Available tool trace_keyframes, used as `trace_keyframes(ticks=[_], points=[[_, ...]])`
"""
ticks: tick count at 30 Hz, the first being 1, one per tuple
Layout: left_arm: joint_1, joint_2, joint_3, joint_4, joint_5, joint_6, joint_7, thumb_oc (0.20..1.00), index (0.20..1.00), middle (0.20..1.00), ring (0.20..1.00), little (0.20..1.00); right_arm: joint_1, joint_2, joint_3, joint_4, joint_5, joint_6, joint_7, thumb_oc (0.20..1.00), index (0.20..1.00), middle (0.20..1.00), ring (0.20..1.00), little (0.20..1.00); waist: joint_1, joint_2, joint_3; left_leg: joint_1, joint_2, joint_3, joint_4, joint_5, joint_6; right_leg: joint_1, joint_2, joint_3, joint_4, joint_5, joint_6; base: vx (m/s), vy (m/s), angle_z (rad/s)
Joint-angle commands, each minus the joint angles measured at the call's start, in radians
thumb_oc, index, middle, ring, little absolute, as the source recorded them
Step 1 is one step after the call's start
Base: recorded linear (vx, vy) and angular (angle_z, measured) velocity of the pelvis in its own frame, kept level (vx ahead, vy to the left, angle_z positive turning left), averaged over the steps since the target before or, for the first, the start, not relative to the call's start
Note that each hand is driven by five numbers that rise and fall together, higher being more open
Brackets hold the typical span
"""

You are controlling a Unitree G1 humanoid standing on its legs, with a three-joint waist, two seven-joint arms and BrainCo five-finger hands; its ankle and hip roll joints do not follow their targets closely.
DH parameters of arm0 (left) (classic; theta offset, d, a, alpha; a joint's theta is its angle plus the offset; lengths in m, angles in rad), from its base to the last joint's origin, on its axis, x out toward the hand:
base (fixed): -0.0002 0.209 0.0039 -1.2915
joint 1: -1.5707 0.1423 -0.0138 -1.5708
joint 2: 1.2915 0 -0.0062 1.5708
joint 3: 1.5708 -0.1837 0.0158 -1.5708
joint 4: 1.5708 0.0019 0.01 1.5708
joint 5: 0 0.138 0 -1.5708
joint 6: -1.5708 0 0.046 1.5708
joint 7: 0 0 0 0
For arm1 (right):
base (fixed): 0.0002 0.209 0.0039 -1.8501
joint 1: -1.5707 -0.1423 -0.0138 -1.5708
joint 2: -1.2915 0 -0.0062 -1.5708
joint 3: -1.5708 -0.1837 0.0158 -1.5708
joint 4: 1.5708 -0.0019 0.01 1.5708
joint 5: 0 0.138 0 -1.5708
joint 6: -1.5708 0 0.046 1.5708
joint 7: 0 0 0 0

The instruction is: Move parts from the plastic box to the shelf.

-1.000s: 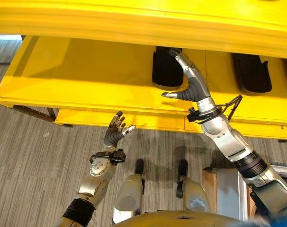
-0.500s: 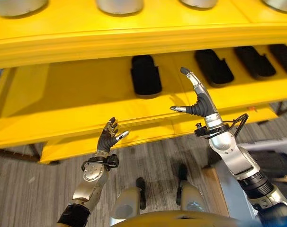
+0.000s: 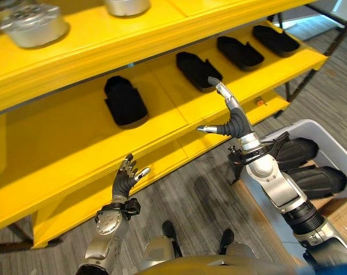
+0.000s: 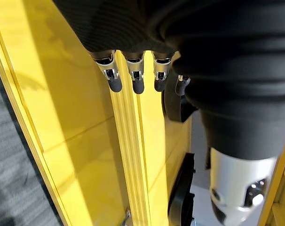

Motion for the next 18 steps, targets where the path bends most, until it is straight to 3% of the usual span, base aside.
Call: trace_keyframes(ticks=[1,9,16,18], points=[[-0.026,0.017,0.018,-0.063,0.007,-0.023,-0.021,1.0,1.0,1.0,1.0,1.0,-0.024,0.005,-0.052,-0.056,0.027,-0.044,0.006,1.0,1.0,1.0,1.0,1.0,-0.022,-0.015,-0.032,0.002,-0.019,-0.058,-0.018,-0.033,0.005,0.056,-0.004,0.007,-0.01,-0.063,0.067,-0.01,-0.206,-0.25],[-0.034,-0.011,-0.013,-0.027,0.044,-0.01,-0.04,1.0,1.0,1.0,1.0,1.0,0.077,-0.027,-0.124,-0.088,0.037,-0.057,-0.005,1.0,1.0,1.0,1.0,1.0,-0.081,-0.007,-0.033,0.01,0.051,-0.024,-0.031,0.044,-0.056,0.066,0.073,0.059,-0.065,-0.067,0.028,-0.02,-0.196,-0.27],[-0.045,-0.026,-0.017,-0.012,0.069,-0.006,-0.039,1.0,1.0,1.0,1.0,1.0,0.183,-0.043,-0.206,-0.11,0.059,-0.072,-0.015,1.0,1.0,1.0,1.0,1.0,-0.116,-0.011,-0.021,0.003,0.117,-0.038,0.028,0.057,-0.082,0.072,0.123,0.101,-0.06,-0.088,-0.009,-0.01,-0.2,-0.2],[-0.042,-0.03,-0.011,-0.012,0.077,-0.006,-0.028,1.0,1.0,1.0,1.0,1.0,0.204,-0.045,-0.221,-0.115,0.058,-0.073,-0.02,1.0,1.0,1.0,1.0,1.0,-0.114,-0.018,-0.009,-0.005,0.13,-0.08,0.078,0.05,-0.079,0.073,0.14,0.131,-0.053,-0.094,-0.025,0.01,-0.217,-0.31]])
